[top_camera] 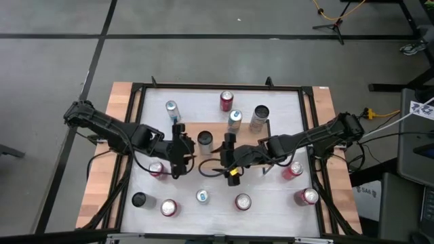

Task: Place canned beverage on shelf
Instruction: Put the top white-pink soda can on the shelf aligned with the other white-pink soda can

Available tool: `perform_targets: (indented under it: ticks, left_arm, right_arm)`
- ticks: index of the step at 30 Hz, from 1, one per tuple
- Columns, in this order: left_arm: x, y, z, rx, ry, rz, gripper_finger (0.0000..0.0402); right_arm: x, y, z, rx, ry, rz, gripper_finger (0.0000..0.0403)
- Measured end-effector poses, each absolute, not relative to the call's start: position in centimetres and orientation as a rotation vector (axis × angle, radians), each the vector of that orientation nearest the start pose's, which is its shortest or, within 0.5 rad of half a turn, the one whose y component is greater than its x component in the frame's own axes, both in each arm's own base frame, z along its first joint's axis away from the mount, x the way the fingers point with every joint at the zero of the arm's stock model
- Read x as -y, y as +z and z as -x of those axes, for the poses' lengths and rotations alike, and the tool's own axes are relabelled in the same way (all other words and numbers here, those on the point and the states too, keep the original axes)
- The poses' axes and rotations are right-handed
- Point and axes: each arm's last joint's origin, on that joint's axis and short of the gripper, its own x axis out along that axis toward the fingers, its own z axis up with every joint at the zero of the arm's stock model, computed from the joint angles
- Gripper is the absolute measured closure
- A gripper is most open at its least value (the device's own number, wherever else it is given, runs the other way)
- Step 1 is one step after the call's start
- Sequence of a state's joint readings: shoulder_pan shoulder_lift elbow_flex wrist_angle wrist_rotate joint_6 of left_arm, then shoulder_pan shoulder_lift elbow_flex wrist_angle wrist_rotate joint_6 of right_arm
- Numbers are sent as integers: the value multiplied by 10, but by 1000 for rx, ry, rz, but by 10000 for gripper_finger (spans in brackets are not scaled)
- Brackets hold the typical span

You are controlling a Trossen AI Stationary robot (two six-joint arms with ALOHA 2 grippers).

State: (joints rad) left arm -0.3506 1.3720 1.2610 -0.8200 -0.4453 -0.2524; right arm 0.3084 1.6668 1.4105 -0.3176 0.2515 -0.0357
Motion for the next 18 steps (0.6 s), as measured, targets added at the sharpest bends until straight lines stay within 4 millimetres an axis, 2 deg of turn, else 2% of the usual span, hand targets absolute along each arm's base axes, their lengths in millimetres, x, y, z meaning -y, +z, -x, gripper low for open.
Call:
perform_targets:
  ticks: [6,13,18]
  left_arm:
    - [89,319,-260,-853,114,-99,190]
    - [92,322,-263,-810,103,-83,190]
    - [93,323,-264,-786,103,-77,190]
  right_arm:
    - [-104,312,-356,-587,-13,227,118]
    - [-99,314,-357,-561,-156,263,118]
    - [-99,315,-358,-547,-184,266,118]
